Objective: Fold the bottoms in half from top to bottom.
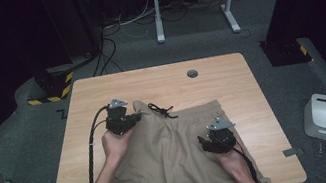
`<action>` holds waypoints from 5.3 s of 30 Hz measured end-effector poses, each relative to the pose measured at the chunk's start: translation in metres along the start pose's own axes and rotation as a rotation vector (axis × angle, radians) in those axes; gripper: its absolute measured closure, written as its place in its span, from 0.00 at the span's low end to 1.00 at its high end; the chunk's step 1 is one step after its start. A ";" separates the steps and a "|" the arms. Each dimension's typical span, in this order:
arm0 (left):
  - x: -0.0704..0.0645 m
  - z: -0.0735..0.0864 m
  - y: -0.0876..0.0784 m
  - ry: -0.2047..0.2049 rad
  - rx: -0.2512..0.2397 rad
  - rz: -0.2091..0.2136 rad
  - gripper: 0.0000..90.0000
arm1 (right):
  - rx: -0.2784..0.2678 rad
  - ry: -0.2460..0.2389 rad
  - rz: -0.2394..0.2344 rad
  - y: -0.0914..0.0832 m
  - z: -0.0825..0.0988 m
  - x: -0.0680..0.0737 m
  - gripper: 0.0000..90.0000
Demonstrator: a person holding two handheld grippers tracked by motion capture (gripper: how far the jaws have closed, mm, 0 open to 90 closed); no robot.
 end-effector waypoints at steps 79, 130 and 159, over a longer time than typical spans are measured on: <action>-0.142 -0.019 0.132 0.097 0.074 0.315 0.95 | -0.006 0.027 0.046 -0.006 0.015 -0.020 0.47; -0.118 0.072 0.076 0.105 0.172 0.138 0.82 | -0.001 -0.011 -0.021 -0.017 0.021 -0.015 0.46; -0.019 0.042 0.086 0.057 0.191 -0.081 0.88 | 0.027 0.003 -0.008 0.083 -0.037 0.017 0.48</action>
Point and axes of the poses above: each handheld gripper's, and its own axes: y roughly forward along the jaws, z roughly out of its underside, x roughly to its left, the point moved 1 cm from there along y, roughly forward along the jaws, and after that the axes turned 15 degrees about -x, right-handed, at the moved point
